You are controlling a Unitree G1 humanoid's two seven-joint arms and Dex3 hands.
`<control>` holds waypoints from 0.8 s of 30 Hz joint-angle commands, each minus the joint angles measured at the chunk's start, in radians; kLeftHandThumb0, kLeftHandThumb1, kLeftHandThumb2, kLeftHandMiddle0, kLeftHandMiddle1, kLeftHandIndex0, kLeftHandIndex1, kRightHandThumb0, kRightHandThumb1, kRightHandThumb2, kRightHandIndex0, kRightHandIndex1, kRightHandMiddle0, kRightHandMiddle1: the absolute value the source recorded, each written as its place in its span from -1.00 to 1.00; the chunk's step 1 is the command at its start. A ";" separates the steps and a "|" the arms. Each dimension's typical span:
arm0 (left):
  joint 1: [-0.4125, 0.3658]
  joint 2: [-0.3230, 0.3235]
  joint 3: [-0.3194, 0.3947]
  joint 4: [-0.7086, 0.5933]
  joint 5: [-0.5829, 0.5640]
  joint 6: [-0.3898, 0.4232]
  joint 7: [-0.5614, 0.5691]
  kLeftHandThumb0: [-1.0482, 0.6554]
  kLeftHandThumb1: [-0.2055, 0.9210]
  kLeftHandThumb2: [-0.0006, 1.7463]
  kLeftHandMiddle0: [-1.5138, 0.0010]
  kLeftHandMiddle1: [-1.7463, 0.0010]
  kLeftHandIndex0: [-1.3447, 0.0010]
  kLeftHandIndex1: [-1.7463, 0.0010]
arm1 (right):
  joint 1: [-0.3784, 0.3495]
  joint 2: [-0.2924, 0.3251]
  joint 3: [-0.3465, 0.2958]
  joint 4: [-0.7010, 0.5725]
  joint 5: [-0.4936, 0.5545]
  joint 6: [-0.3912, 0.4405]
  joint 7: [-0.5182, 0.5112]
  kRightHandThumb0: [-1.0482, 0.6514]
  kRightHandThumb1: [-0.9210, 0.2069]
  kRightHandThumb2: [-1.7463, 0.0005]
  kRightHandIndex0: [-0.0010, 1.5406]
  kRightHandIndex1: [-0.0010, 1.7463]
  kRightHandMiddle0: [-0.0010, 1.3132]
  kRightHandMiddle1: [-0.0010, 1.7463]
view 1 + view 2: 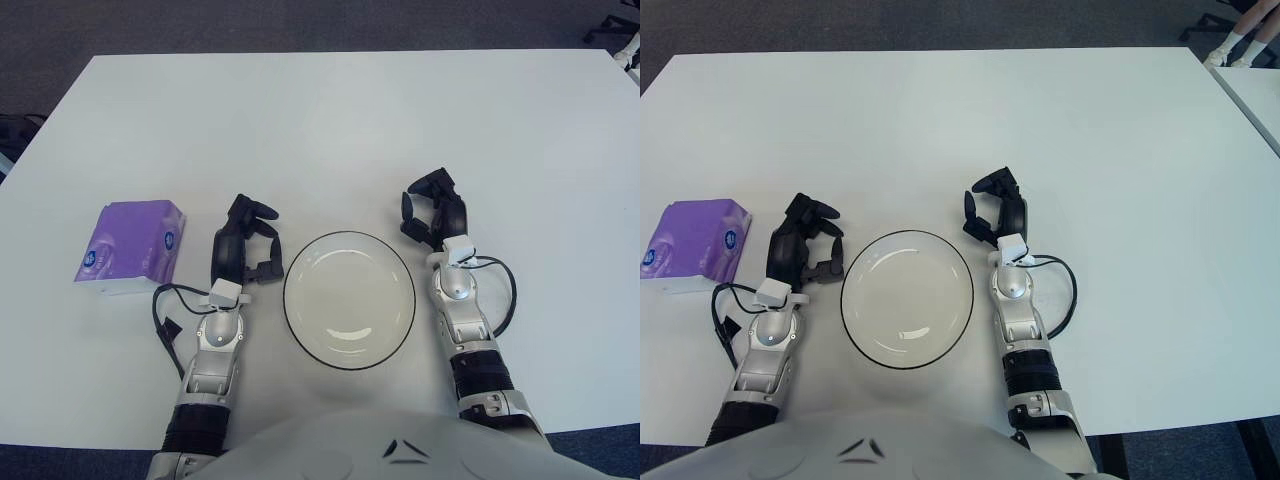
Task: Put the tissue paper into the plate.
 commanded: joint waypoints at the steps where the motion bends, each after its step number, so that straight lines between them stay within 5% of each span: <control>1: 0.098 0.017 0.003 0.075 0.027 0.057 0.000 0.22 -0.35 0.74 0.01 -1.00 0.29 -1.00 | 0.146 0.009 -0.009 0.114 0.015 0.147 0.009 -0.25 -0.35 -0.17 -0.17 0.61 -0.36 1.00; 17: 0.101 0.021 0.005 0.071 0.026 0.048 -0.004 0.22 -0.32 0.72 0.03 -1.00 0.31 -1.00 | 0.145 0.011 -0.007 0.118 0.020 0.140 0.011 -0.24 -0.38 -0.15 -0.18 0.60 -0.37 1.00; 24: 0.150 0.037 -0.030 -0.059 0.131 0.009 0.029 0.22 -0.26 0.68 0.06 -1.00 0.35 -1.00 | 0.146 0.014 -0.007 0.121 0.022 0.135 0.011 -0.25 -0.35 -0.17 -0.18 0.60 -0.36 1.00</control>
